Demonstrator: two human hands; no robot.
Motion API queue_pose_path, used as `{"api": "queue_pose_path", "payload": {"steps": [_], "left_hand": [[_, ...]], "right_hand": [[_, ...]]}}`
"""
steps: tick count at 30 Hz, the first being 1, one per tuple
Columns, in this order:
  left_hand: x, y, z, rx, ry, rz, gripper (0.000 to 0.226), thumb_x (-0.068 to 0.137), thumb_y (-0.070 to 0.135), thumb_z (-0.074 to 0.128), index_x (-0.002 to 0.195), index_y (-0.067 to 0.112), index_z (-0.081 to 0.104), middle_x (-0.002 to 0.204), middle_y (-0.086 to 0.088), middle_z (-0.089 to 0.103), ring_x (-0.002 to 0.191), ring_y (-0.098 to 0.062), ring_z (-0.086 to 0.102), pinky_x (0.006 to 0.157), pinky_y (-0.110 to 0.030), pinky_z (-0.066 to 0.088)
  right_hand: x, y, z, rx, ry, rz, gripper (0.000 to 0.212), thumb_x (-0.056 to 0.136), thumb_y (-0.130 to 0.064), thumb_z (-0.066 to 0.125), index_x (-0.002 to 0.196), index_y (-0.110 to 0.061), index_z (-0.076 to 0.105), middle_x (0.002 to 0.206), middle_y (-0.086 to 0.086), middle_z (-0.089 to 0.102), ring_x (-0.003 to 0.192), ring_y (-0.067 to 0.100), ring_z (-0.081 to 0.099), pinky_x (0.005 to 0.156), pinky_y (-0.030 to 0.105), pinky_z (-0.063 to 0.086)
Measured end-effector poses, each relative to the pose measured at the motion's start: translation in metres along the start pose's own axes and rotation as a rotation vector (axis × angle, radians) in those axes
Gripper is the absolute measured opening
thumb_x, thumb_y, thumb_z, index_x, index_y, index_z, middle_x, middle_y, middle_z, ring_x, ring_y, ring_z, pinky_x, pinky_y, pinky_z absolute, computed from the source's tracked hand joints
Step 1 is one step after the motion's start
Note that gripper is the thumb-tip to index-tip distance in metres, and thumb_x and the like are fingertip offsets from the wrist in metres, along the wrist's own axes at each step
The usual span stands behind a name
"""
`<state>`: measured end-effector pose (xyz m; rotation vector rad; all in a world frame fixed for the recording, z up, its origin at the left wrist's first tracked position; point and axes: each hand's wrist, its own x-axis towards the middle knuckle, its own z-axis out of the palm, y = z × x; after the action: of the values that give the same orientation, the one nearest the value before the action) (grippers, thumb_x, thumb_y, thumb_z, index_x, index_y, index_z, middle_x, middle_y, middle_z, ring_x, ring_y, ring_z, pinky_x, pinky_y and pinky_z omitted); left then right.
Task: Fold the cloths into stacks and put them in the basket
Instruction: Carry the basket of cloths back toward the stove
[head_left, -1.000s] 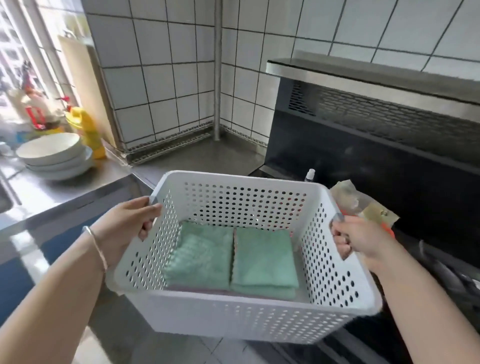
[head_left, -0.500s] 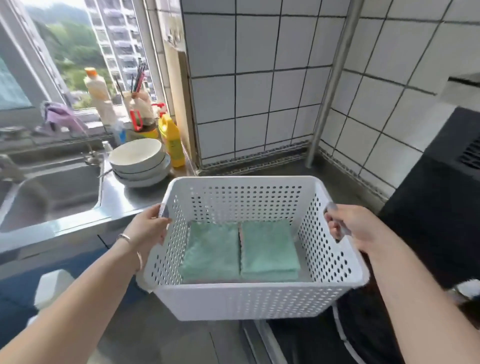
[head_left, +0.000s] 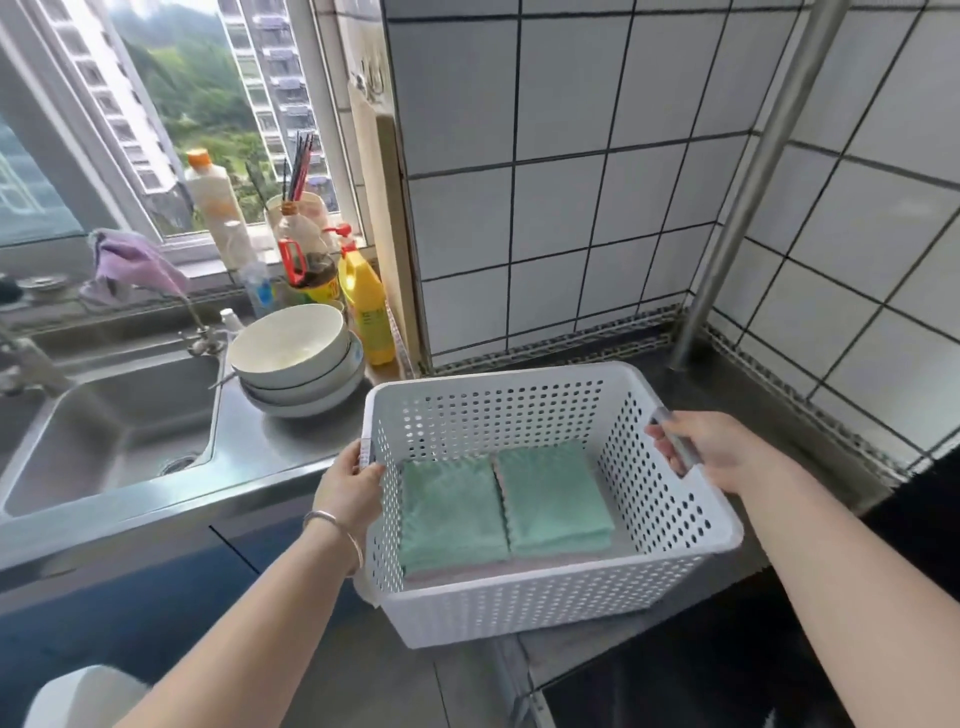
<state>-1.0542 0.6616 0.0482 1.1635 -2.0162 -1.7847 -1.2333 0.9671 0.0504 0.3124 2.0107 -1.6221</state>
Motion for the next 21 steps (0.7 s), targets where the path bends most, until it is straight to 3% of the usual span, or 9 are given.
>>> {"api": "queue_pose_path", "payload": {"steps": [4, 6, 8, 9, 13, 16, 19, 21], "left_hand": [[0.011, -0.001, 0.007, -0.013, 0.024, 0.012, 0.040, 0.095, 0.008, 0.044, 0.131, 0.024, 0.048, 0.086, -0.012, 0.059, 0.056, -0.013, 0.042, 0.053, -0.026, 0.037], [0.017, -0.003, 0.014, -0.037, 0.038, 0.015, 0.039, 0.094, 0.008, 0.044, 0.129, 0.025, 0.051, 0.092, -0.011, 0.060, 0.060, -0.014, 0.044, 0.062, -0.027, 0.040], [0.021, -0.005, 0.025, -0.060, 0.048, 0.019, 0.038, 0.093, 0.008, 0.044, 0.126, 0.025, 0.052, 0.097, -0.010, 0.062, 0.063, -0.015, 0.046, 0.070, -0.029, 0.040], [0.022, -0.005, 0.033, -0.067, 0.047, 0.021, 0.037, 0.093, 0.008, 0.044, 0.126, 0.024, 0.052, 0.097, -0.009, 0.062, 0.065, -0.017, 0.048, 0.069, -0.029, 0.040], [0.025, -0.003, 0.070, -0.088, 0.048, 0.012, 0.038, 0.093, 0.010, 0.042, 0.128, 0.021, 0.049, 0.106, -0.008, 0.062, 0.084, -0.026, 0.055, 0.070, -0.029, 0.040], [0.034, 0.003, 0.099, -0.091, 0.034, 0.011, 0.041, 0.093, 0.011, 0.040, 0.132, 0.021, 0.046, 0.115, -0.006, 0.061, 0.090, -0.027, 0.056, 0.077, -0.030, 0.042], [0.046, 0.013, 0.126, -0.055, 0.025, 0.042, 0.040, 0.091, 0.010, 0.039, 0.129, 0.018, 0.048, 0.121, -0.009, 0.062, 0.094, -0.030, 0.058, 0.082, -0.031, 0.046], [0.049, 0.022, 0.140, -0.045, 0.026, 0.041, 0.039, 0.092, 0.008, 0.039, 0.130, 0.013, 0.048, 0.122, -0.009, 0.062, 0.090, -0.028, 0.057, 0.079, -0.032, 0.044]], "right_hand": [[0.004, -0.002, 0.006, -0.091, 0.113, -0.051, 0.026, 0.094, -0.019, 0.052, 0.103, 0.003, 0.062, 0.076, 0.009, 0.055, 0.068, 0.020, 0.050, 0.059, 0.033, 0.040], [-0.001, 0.000, 0.011, -0.517, 0.279, -0.149, 0.029, 0.093, -0.019, 0.050, 0.119, -0.008, 0.056, 0.102, 0.013, 0.058, 0.092, 0.029, 0.053, 0.076, 0.037, 0.044], [-0.010, 0.007, 0.014, -0.934, 0.476, -0.314, 0.042, 0.090, -0.022, 0.051, 0.131, -0.016, 0.048, 0.127, 0.013, 0.048, 0.116, 0.032, 0.040, 0.095, 0.040, 0.039], [-0.018, 0.010, 0.017, -1.021, 0.510, -0.411, 0.043, 0.089, -0.024, 0.051, 0.132, -0.017, 0.047, 0.132, 0.010, 0.045, 0.120, 0.030, 0.035, 0.099, 0.040, 0.035], [-0.044, 0.041, 0.037, -1.121, 0.415, -0.665, 0.038, 0.090, -0.041, 0.040, 0.115, -0.022, 0.063, 0.117, -0.002, 0.060, 0.112, 0.021, 0.045, 0.091, 0.036, 0.036], [-0.051, 0.062, 0.039, -1.083, 0.393, -0.693, 0.068, 0.084, -0.058, 0.017, 0.105, -0.020, 0.069, 0.107, -0.001, 0.065, 0.108, 0.022, 0.053, 0.092, 0.037, 0.039], [-0.048, 0.068, 0.029, -1.131, 0.314, -0.587, 0.112, 0.065, -0.076, -0.024, 0.128, -0.024, 0.052, 0.133, -0.004, 0.049, 0.131, 0.018, 0.034, 0.113, 0.035, 0.020], [-0.042, 0.066, 0.019, -1.168, 0.297, -0.542, 0.116, 0.057, -0.075, -0.031, 0.137, -0.027, 0.039, 0.147, -0.006, 0.034, 0.141, 0.015, 0.016, 0.117, 0.033, 0.005]]}}
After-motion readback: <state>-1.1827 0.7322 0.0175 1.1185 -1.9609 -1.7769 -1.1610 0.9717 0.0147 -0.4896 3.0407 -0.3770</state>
